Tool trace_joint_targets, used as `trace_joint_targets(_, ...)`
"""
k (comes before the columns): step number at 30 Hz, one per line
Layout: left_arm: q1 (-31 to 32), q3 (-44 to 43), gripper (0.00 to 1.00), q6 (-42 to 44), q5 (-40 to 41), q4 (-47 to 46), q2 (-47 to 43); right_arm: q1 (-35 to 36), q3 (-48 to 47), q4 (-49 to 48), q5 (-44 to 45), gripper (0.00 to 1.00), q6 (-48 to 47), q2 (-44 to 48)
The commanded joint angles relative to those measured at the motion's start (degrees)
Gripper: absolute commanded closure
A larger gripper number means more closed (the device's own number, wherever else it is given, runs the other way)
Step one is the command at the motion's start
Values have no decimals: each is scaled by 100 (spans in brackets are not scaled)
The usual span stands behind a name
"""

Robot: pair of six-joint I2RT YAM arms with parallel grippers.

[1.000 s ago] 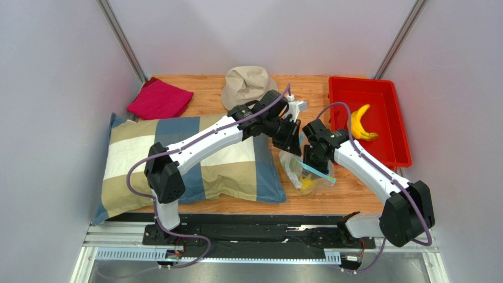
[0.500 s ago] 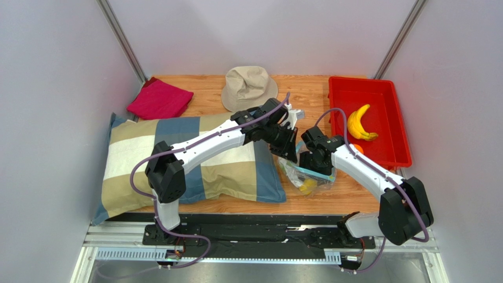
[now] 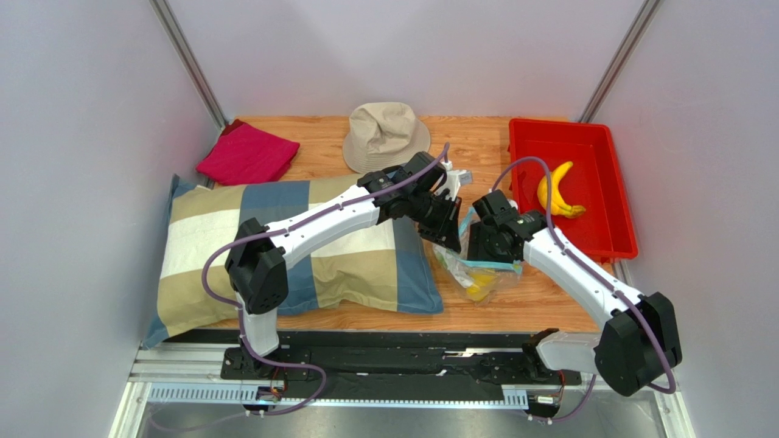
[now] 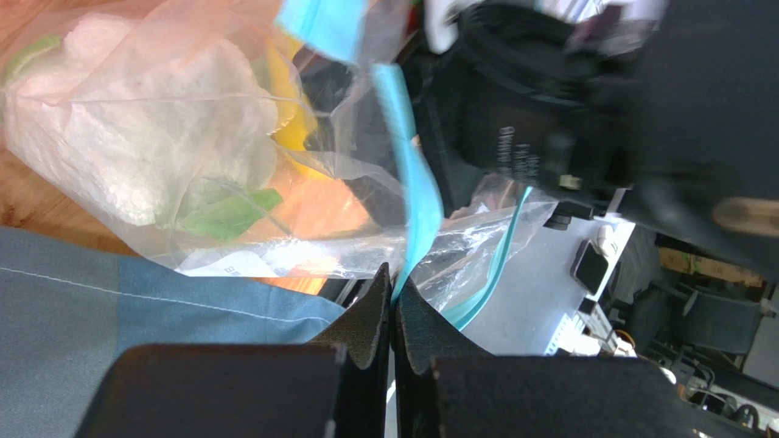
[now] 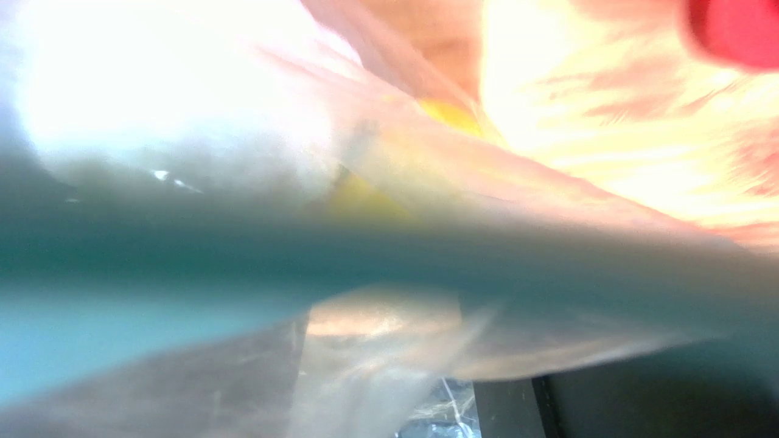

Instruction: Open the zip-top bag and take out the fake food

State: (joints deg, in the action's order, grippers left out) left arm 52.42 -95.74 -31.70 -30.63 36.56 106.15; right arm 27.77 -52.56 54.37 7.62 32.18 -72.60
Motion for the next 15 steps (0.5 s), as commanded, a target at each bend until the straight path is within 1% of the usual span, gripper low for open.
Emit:
trace_joint_targets(1,14,-6,100,59,-162,-35,-94,-131,-325,-286,425,39,25,45)
trace_joint_targets(8,31,-32,100,112,-250,10,-68,-149,-212,-690,424,42,7,-772)
trace_joint_targets(15,31,-23,100,182,-233,71,-59,-149,122,-972,442,42,-46,-1177)
